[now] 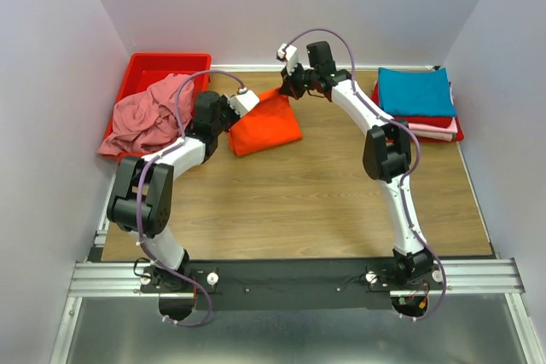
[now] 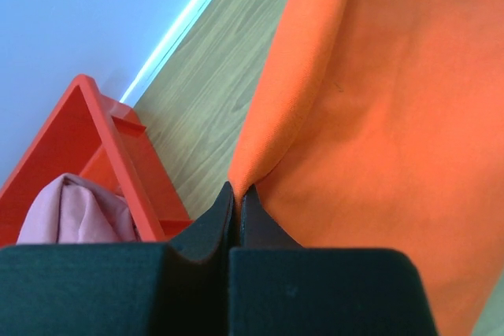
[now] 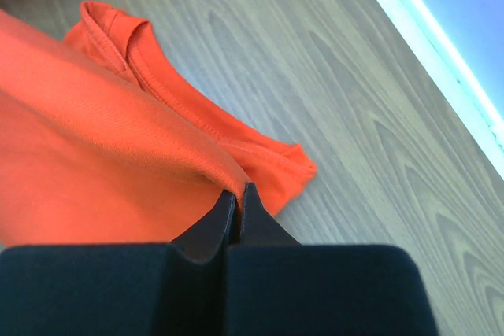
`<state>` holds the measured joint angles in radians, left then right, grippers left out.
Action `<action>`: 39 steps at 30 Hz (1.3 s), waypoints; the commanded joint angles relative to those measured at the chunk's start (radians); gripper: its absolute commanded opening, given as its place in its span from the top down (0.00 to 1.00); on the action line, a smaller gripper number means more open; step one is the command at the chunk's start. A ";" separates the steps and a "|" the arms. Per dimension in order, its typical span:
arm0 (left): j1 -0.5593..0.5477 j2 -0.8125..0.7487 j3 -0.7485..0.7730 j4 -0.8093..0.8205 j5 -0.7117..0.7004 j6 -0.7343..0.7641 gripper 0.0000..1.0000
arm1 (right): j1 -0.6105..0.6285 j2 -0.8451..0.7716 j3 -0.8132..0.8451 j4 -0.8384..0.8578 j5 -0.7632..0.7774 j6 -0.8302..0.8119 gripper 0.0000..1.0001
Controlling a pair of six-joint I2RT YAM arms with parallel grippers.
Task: Fold and stack the t-shirts
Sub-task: Fold the tshirt
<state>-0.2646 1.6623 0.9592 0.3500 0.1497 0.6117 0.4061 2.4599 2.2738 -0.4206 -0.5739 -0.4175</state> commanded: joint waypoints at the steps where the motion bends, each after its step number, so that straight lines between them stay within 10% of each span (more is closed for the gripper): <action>1: 0.013 0.045 0.068 0.001 -0.076 -0.015 1.00 | 0.002 0.046 0.055 0.075 0.108 0.078 1.00; 29: 0.048 0.335 0.387 -0.163 -0.199 -0.170 1.00 | 0.083 0.195 0.141 0.236 0.503 0.217 1.00; 32: 0.048 0.385 0.478 -0.203 -0.325 -0.297 0.68 | 0.112 0.209 0.161 0.287 0.640 0.287 0.43; 34: 0.048 0.401 0.592 -0.278 -0.453 -0.357 0.09 | 0.140 0.205 0.174 0.334 0.791 0.305 0.21; 39: 0.048 0.305 0.696 -0.348 -0.464 -0.432 0.08 | 0.143 0.151 0.155 0.355 0.879 0.348 0.11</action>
<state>-0.2230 2.0727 1.5875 0.0525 -0.2245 0.2871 0.5373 2.6442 2.4100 -0.1352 0.1432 -0.1253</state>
